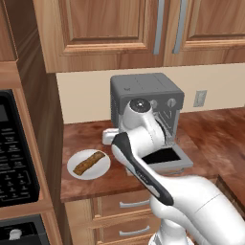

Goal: Pull the toaster oven rack outwards. Pick up the baguette from the plate and place it on the toaster oven rack. Close the toaster oven door fully and set the temperature to the lowest setting.

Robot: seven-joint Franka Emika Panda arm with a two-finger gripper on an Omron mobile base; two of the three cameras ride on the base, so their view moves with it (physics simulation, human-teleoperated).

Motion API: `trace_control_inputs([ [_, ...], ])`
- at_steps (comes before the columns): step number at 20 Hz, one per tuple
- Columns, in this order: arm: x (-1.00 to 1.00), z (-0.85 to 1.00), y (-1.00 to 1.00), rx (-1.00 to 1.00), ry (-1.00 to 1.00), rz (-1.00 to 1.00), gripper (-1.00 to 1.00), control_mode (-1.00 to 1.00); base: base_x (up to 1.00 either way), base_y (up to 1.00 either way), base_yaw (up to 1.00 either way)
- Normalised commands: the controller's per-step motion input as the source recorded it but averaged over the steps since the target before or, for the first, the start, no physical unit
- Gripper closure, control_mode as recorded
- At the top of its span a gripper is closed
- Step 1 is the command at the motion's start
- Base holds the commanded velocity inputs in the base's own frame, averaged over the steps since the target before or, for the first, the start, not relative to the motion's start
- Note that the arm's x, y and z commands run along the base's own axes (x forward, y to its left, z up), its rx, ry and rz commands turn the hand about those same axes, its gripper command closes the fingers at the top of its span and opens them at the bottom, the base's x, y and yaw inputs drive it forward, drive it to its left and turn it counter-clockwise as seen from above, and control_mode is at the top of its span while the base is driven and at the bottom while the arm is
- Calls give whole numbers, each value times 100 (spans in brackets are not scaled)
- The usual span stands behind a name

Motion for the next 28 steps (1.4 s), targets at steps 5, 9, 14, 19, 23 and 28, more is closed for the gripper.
trace_control_inputs([
  [5,0,-30,29,20,8,-7,-100,-100,0,0,0],
  [9,0,-45,51,21,7,-10,-100,-100,0,0,0],
  [14,11,-33,70,5,11,-10,-100,-100,0,0,0],
  [19,32,-11,65,-1,15,-9,-100,-100,0,0,0],
  [23,45,-4,39,0,16,-7,-100,-100,0,0,0],
  [28,36,-27,18,-1,13,-3,-100,-100,0,0,0],
])
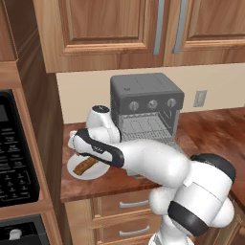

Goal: Pull the toaster oven rack outwards. Pick up the baguette from the plate and place it on the toaster oven rack. Close the toaster oven door fully and set the temperature to the lowest setting.

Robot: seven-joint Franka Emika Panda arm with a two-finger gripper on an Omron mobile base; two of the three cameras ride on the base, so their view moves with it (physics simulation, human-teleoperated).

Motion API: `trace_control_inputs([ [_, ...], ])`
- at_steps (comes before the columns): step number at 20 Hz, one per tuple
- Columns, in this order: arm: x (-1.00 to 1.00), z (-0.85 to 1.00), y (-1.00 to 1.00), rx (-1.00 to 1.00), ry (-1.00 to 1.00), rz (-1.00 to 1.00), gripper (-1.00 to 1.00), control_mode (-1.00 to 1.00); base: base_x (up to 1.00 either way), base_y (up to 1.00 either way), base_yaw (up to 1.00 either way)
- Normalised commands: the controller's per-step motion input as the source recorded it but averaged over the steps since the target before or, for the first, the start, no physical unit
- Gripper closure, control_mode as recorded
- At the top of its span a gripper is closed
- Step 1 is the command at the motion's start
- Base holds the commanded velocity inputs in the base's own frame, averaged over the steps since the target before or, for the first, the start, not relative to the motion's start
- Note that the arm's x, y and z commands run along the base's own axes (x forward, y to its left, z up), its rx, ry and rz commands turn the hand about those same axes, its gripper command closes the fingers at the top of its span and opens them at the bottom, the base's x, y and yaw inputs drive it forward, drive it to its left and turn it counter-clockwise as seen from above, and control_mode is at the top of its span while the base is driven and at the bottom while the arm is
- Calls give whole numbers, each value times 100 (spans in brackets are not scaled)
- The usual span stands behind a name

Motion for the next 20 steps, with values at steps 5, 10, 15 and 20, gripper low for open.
trace_control_inputs([
  [5,11,-51,1,-5,8,0,-100,-100,0,0,0],
  [10,18,-34,2,-1,0,0,-100,-100,0,0,0],
  [15,24,-33,6,0,0,0,-100,-100,0,0,0],
  [20,23,-32,10,0,0,0,-100,-100,0,0,0],
])
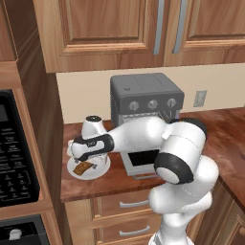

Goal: Pull the toaster oven rack outwards. Pick up the baguette from the plate and place it on the toaster oven rack. Close the toaster oven door fully and set the temperature to the lowest setting.

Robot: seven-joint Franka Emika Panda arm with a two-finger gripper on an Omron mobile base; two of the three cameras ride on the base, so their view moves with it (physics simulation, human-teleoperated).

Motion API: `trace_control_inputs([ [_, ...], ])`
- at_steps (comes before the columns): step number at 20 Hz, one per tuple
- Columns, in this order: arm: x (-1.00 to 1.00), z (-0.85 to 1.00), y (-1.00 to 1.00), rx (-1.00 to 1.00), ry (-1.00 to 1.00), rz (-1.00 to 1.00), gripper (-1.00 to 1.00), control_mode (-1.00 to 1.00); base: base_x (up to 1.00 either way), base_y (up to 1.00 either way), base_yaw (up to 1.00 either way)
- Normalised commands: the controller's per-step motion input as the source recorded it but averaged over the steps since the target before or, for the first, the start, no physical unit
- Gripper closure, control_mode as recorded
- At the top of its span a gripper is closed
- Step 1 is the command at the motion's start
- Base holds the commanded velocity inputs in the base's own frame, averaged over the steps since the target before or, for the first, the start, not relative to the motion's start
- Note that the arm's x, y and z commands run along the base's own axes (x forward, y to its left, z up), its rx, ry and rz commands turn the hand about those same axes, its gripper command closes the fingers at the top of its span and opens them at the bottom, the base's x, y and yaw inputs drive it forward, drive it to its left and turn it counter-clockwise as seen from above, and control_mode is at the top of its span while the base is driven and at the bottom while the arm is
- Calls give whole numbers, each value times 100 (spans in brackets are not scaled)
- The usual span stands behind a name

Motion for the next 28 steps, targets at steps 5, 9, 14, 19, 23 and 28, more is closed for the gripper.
trace_control_inputs([
  [5,25,-22,18,0,0,0,-100,-100,0,0,0],
  [9,20,-29,16,-1,0,0,-100,-100,0,0,0],
  [14,3,-11,13,-9,1,0,100,-100,0,0,0],
  [19,-3,7,3,-3,-3,0,100,-100,0,0,0],
  [23,-22,62,0,0,-13,0,100,-100,0,0,0],
  [28,-61,94,-36,0,-25,0,100,-100,0,0,0],
])
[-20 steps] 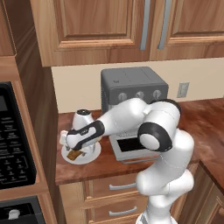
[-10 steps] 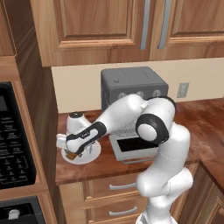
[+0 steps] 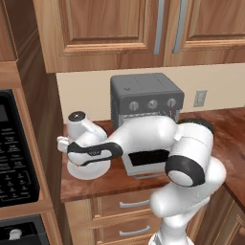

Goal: Pull the toaster oven rack outwards. Pick up the baguette from the plate and place it on the toaster oven rack. Close the toaster oven door fully and set the temperature to the lowest setting.

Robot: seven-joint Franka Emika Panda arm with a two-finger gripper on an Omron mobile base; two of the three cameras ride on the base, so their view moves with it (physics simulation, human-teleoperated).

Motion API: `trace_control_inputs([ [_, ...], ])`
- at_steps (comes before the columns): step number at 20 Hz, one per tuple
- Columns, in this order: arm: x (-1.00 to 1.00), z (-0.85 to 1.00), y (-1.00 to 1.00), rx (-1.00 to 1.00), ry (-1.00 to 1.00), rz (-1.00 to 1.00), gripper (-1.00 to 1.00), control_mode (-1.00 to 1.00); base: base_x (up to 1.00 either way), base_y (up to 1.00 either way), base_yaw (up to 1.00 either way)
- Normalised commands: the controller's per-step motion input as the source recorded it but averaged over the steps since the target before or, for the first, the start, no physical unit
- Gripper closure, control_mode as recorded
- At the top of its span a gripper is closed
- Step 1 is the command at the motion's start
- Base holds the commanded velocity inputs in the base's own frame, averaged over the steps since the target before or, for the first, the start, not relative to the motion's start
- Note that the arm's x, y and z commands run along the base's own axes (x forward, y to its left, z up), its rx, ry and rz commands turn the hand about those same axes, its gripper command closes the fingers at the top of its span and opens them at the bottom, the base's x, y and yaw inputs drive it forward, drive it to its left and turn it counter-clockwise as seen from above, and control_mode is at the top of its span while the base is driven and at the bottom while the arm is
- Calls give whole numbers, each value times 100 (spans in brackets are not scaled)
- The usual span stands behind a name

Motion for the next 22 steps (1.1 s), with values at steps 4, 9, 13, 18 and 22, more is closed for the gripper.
trace_control_inputs([
  [4,-69,91,-66,0,-22,-3,100,-100,0,0,0],
  [9,-47,100,-88,4,-5,-4,100,-100,0,0,0],
  [13,-12,80,-97,16,1,-19,100,-100,0,0,0],
  [18,-4,37,-97,20,0,-31,100,-100,0,0,0],
  [22,0,22,-93,11,0,-36,100,-100,0,0,0],
])
